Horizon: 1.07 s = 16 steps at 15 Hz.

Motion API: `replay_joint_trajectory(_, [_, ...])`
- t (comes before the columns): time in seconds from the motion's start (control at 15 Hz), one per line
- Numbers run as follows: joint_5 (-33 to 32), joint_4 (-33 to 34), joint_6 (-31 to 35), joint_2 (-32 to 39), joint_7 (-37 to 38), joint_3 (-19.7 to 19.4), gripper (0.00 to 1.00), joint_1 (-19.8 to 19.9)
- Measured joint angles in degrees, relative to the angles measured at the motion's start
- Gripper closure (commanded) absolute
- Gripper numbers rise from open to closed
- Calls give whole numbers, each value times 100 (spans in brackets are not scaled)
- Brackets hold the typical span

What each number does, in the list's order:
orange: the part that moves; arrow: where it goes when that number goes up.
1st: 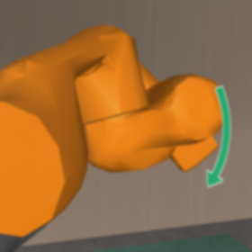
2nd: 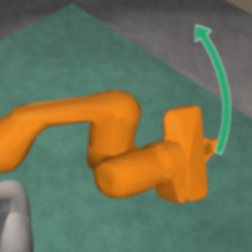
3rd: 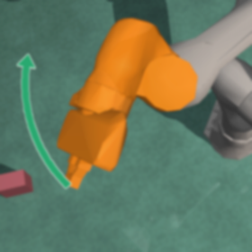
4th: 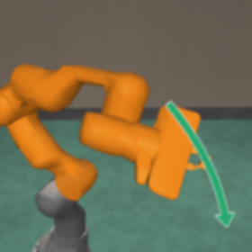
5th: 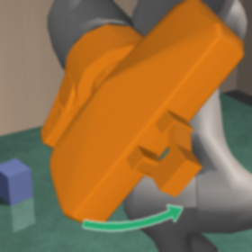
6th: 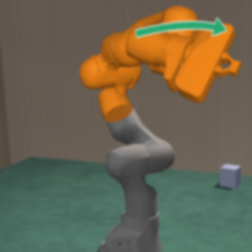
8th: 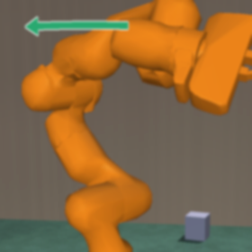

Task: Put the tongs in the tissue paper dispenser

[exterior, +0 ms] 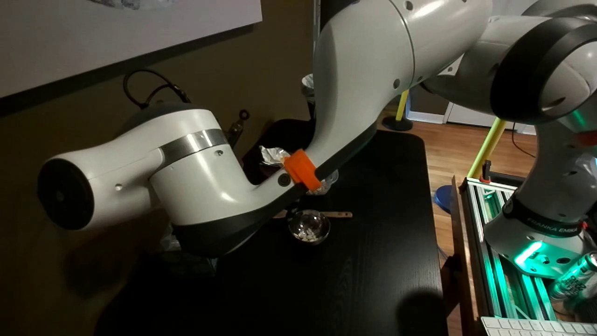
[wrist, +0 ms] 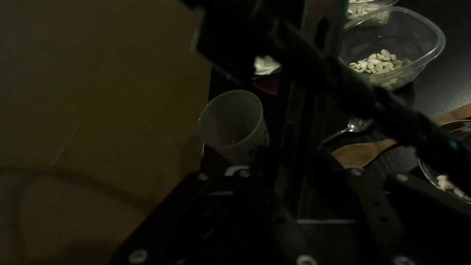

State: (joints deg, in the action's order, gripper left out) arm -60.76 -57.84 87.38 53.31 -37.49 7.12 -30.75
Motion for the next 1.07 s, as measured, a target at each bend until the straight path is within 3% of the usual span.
replay_joint_trajectory(0.27, [-195,120,-11,137,-278,-83,91,-62])
replay_joint_trajectory(0.6, [-644,896,-84,797,-1063,-377,91,-388])
replay_joint_trajectory(0.67, [-686,1055,-85,922,-1173,-421,66,-437])
replay_joint_trajectory(0.8, [-690,1323,-78,1105,-1297,-428,66,-481])
replay_joint_trajectory(0.87, [-690,1409,-78,1153,-1331,-428,91,-491])
replay_joint_trajectory(1.07, [-690,1460,-78,1182,-1351,-428,91,-488])
